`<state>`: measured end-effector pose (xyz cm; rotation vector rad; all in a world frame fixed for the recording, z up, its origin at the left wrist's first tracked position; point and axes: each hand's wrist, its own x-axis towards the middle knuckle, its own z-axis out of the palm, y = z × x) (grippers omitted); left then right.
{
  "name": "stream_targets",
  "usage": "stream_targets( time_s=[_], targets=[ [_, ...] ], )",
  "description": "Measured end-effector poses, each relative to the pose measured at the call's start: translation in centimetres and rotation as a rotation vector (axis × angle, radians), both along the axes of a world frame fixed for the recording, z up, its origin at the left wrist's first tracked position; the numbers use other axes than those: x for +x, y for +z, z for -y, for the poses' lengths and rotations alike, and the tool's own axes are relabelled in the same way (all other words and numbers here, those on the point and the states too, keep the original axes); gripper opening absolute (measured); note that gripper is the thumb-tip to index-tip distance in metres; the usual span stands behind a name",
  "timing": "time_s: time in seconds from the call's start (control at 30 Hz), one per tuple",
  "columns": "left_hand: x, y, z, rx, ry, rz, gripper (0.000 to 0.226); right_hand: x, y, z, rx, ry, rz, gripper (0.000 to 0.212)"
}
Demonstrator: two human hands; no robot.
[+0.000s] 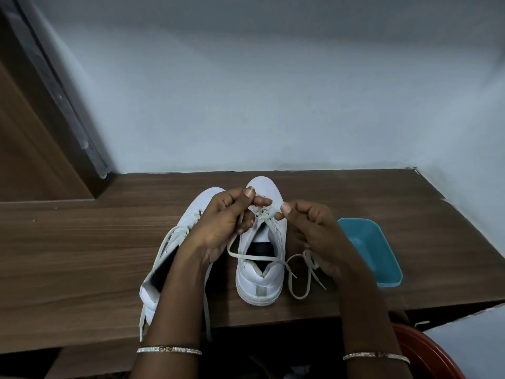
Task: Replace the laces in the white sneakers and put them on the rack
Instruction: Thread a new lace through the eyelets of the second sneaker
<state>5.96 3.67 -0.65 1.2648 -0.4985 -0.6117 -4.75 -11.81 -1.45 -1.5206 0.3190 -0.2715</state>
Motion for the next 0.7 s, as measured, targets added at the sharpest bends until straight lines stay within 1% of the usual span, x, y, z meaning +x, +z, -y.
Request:
stream_targets(
  time_s=[0.1, 0.17, 0.23, 0.33, 0.47, 0.57, 0.7],
  targets=[
    [0.1, -0.7, 0.1, 0.01, -0.051, -0.045, 0.025, 1.0, -0.5, -1.4, 0.093, -0.065, 0.102, 0.025],
    [0.2, -1.3, 0.2, 0.054, -0.08, -0.044, 0.021, 1.5, -0.7, -2.0, 0.253, -0.081, 0.154, 0.027],
    [0.3, -1.8, 0.3, 0.08, -0.066, -0.049, 0.02, 2.0, -0.9, -2.4, 0.38, -0.108, 0.189, 0.03],
    [0.2, -1.9, 0.5, 0.055, -0.05, -0.075, 0.021, 2.7, -1.3, -2.8, 0.482, -0.175, 0.227, 0.029],
    [-0.1, -1.8, 0.7, -0.011, -0.014, -0.107, 0.015, 3.2, -1.6, -2.9, 0.507, -0.192, 0.235, 0.023],
    [0.1, -2.0, 0.8, -0.02, 0.011, -0.114, 0.006, 3.1, -1.5, -3.0, 0.5, -0.192, 0.236, 0.022],
    [0.2, -2.1, 0.9, -0.039, 0.033, -0.086, 0.01, 3.1, -1.8, -3.3, 0.462, -0.182, 0.218, 0.021]
  ],
)
